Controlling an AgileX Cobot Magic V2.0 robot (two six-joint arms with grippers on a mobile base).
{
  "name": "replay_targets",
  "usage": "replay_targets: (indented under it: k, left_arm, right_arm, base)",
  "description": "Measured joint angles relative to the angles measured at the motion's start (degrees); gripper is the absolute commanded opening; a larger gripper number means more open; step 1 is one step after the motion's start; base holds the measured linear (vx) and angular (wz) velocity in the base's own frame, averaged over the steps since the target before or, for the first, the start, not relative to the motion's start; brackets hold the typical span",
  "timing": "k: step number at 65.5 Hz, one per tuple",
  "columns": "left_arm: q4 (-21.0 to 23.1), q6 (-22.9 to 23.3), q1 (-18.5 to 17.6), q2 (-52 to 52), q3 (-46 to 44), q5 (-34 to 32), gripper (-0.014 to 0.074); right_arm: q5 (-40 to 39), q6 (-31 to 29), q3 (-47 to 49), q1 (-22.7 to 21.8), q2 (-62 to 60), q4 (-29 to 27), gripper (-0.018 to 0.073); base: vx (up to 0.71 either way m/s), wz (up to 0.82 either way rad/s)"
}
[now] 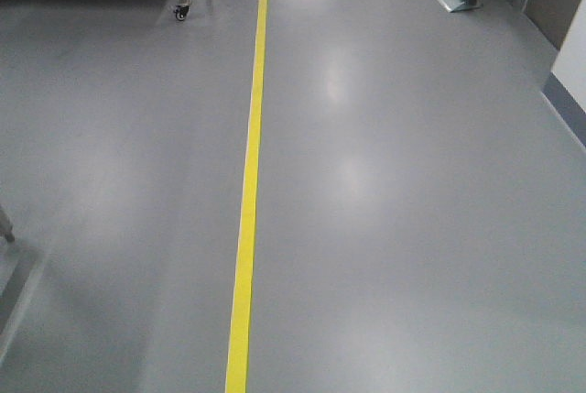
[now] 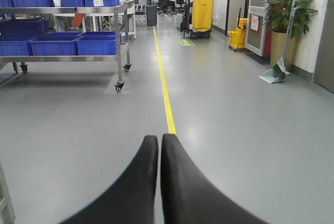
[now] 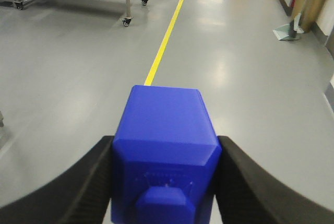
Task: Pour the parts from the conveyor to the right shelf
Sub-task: 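Drive down the aisle toward the shelf of blue bins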
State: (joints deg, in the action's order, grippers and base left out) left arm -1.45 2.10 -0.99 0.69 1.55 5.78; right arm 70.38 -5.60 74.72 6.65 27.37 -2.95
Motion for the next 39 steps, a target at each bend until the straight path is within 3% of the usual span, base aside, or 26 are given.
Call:
replay_targets:
  k: [39]
  left_arm:
    - [0.0,0.0,0.0,0.0,0.0,0.0,-0.0006]
  right_arm:
    - [0.0,0.0,0.0,0.0,0.0,0.1,-0.0005]
  base:
    - [0.83,0.06]
